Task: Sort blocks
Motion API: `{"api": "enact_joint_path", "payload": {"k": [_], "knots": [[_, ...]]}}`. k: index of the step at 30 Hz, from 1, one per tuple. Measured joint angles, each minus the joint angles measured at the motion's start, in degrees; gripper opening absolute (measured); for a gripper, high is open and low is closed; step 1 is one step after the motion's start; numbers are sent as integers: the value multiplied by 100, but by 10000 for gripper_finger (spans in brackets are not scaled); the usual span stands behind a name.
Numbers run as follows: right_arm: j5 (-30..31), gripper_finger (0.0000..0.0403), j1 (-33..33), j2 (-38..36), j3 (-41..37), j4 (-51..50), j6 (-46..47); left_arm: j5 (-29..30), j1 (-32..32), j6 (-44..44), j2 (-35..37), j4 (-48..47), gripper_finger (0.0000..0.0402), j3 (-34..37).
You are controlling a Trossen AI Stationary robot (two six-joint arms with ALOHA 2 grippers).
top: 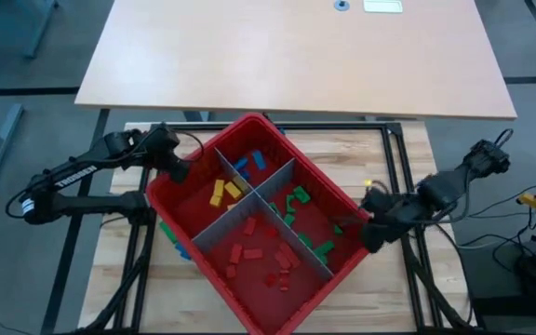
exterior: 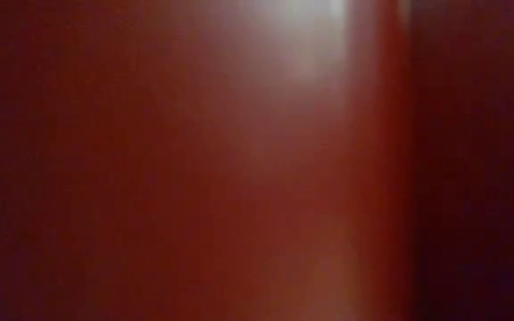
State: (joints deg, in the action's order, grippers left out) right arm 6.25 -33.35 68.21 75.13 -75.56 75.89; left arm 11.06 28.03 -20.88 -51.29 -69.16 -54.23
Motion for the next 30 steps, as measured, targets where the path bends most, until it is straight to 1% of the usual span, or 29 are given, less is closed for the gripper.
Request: {"api": "enact_joint_path", "payload": {"k": [2,5,10,12,16,18,20,26,28,30], "knots": [[348,0,7,-203,0,-75,244,-65,0,23,-8,21,0,-29],[529,0,4,-550,-2,-106,364,-128,0,50,-46,24,0,-49],[1146,0,44,-949,2,-92,592,-212,0,60,-150,53,0,-53],[1247,0,35,-1078,2,-81,668,-225,0,84,-194,103,0,-56],[1258,0,36,-1204,9,-53,669,-290,0,102,-272,237,0,-58],[1090,0,36,-1207,9,55,516,-294,0,126,-321,339,0,-58],[738,0,31,-1199,9,204,246,-272,0,194,-352,346,0,-64],[-711,0,-105,-856,8,255,-366,-267,110,283,-358,302,0,-66],[-1015,0,-168,-715,7,248,-502,-295,154,300,-358,213,0,-66],[-1181,0,-243,-585,1,216,-593,-305,173,356,-358,202,0,-66]]}}
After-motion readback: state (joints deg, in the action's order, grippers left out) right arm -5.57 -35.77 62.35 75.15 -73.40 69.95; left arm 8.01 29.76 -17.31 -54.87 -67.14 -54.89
